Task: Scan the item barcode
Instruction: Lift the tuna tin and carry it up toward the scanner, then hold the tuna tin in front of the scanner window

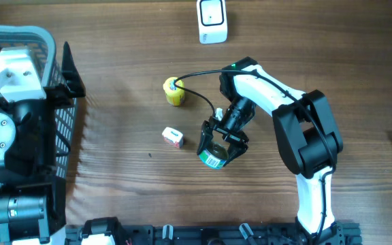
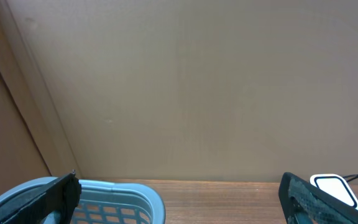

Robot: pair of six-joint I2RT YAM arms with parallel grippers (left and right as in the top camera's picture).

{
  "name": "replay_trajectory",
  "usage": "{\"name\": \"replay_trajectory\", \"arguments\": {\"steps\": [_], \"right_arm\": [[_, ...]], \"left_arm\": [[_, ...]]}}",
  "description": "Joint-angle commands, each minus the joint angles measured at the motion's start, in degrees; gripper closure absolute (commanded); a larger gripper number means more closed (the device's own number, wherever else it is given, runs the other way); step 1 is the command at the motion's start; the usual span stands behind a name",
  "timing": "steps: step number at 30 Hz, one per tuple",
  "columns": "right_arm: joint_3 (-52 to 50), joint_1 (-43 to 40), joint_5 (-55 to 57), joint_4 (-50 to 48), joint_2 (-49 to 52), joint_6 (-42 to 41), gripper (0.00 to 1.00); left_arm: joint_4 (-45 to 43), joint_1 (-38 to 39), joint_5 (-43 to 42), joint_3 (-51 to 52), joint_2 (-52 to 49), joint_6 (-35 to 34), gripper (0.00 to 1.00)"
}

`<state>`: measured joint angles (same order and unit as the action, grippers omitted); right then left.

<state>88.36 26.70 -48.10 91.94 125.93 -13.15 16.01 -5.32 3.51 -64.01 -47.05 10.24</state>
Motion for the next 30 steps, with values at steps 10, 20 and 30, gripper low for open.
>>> {"name": "replay_trajectory", "arguments": {"steps": [10,20,30], "right_arm": [[0.9,0.3,-3.5,0.4,0.6,1.0,0.36],[1.6,-0.9,12.3,-23.5,0.6,-0.4,0.42],[25.0,-0.9,45.7,-31.8,0.6,-1.8,0.42]], "left_arm": [[0.0,-0.2,-0.9,0.1,0.2,-0.2,0.0],[0.1,-0.2,-1.4,0.1,0.2,-0.2,0.0],[0.3,-0.2,-1.5,0.3,0.2,-0.2,0.0]]}}
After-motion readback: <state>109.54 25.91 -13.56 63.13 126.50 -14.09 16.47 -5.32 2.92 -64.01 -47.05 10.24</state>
